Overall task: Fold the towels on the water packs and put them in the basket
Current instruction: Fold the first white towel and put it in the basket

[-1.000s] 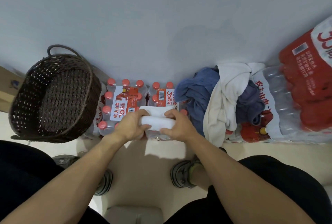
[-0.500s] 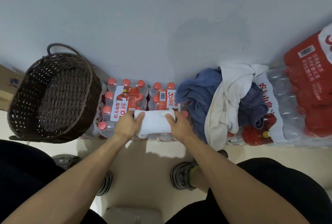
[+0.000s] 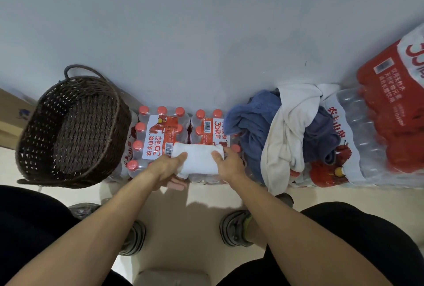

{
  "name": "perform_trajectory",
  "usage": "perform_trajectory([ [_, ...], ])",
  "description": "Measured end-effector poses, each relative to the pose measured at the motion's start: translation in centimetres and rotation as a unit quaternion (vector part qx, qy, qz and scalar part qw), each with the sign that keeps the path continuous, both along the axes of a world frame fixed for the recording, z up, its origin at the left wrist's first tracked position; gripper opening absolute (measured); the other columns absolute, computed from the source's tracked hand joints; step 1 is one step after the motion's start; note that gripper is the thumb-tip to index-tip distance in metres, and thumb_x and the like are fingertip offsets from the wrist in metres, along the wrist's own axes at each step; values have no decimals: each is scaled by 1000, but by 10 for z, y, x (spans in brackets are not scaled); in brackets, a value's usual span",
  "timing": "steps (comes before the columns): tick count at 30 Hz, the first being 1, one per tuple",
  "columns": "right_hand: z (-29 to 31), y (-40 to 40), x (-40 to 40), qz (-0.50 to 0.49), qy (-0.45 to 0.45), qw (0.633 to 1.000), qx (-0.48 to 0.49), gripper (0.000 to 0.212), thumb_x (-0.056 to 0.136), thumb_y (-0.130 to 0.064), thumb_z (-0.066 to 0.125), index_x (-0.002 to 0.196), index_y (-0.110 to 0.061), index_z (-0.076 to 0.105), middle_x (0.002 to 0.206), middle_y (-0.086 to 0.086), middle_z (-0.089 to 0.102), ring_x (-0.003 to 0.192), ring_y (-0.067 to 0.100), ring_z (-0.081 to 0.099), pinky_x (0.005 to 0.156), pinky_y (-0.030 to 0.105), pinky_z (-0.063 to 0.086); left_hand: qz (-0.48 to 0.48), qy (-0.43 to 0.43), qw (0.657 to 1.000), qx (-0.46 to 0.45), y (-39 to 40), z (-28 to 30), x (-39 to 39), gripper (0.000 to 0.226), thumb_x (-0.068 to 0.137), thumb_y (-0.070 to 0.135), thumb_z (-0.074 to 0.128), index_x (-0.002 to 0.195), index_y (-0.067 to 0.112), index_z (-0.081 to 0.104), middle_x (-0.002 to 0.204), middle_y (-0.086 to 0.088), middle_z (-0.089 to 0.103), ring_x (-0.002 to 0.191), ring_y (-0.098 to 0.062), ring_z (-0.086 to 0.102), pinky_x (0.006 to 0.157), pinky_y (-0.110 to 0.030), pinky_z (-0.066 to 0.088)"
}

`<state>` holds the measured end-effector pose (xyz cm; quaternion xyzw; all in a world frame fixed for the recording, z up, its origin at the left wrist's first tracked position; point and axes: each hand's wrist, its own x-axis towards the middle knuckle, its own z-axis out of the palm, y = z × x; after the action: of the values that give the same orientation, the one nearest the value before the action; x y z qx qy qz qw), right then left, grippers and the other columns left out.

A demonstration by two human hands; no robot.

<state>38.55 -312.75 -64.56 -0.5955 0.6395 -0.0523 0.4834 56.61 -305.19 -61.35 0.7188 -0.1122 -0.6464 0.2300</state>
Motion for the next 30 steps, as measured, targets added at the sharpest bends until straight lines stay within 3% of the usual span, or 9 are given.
perform_trajectory([
  [5, 18, -13, -7, -64, -108, 992, -2, 28, 95, -29, 62, 118, -13, 64, 107, 1, 68, 101, 23, 64, 89, 39, 54, 154, 118, 980, -40, -10, 13, 0, 47, 90, 31, 68, 128, 5, 54, 100, -16, 69, 78, -30, 69, 67, -42, 62],
  [9, 51, -30, -6, -75, -189, 979, -29, 29, 93, -27, 66, 117, -13, 65, 109, 3, 70, 100, 21, 65, 86, 37, 57, 346, 235, 901, -114, -24, 33, 6, 47, 75, 17, 80, 115, 2, 61, 110, -16, 66, 96, -34, 70, 79, -54, 58],
  [11, 69, -36, -4, -54, -212, 975, -25, 29, 92, -27, 67, 119, -16, 65, 110, 6, 69, 102, 24, 66, 85, 43, 59, 359, 245, 885, -166, -32, 44, 12, 46, 71, 17, 80, 111, 1, 62, 105, -16, 70, 90, -30, 73, 74, -48, 61],
  [16, 115, -43, -4, 26, -246, 969, 8, 23, 92, -23, 69, 114, -27, 66, 102, 2, 70, 99, 25, 69, 78, 50, 60, 244, 169, 925, -237, -47, 72, 27, 51, 70, 22, 81, 114, 4, 62, 121, -16, 68, 98, -22, 71, 81, -38, 60],
  [20, 140, -44, -4, 18, -273, 955, 111, 22, 87, -16, 74, 106, -15, 65, 114, 12, 68, 94, 22, 72, 76, 42, 62, 146, 61, 947, -281, -50, 100, 45, 54, 69, 13, 80, 120, 20, 64, 119, -15, 65, 89, -26, 71, 70, -38, 60],
  [23, 157, -46, -5, 73, -192, 974, 93, 62, 74, -26, 86, 125, -12, 54, 125, 3, 59, 105, 21, 67, 85, 41, 59, -14, -17, 942, -334, -52, 127, 59, 51, 74, 14, 78, 120, 35, 65, 115, -12, 63, 95, -28, 67, 75, -39, 58],
  [26, 176, -37, 7, 188, -152, 970, -4, 117, 51, -59, 90, 146, -41, 24, 142, -12, 41, 126, 8, 48, 100, 31, 47, -208, -93, 903, -365, -52, 155, 61, 37, 70, 29, 78, 106, 30, 71, 103, -3, 71, 90, -19, 68, 68, -27, 55],
  [28, 179, -22, 25, 216, -215, 952, -36, 121, 46, -62, 90, 144, -52, 20, 148, -18, 39, 129, 0, 46, 101, 27, 45, -290, -84, 878, -371, -50, 168, 59, 35, 68, 36, 82, 99, 24, 72, 98, -1, 74, 89, -20, 71, 71, -28, 56],
  [30, 172, -6, 39, 248, -224, 942, -42, 110, 47, -62, 90, 139, -49, 31, 134, -21, 55, 116, -2, 58, 93, 31, 54, -310, -87, 869, -375, -47, 178, 63, 36, 66, 39, 84, 95, 20, 72, 94, -2, 74, 85, -21, 72, 71, -28, 58],
])
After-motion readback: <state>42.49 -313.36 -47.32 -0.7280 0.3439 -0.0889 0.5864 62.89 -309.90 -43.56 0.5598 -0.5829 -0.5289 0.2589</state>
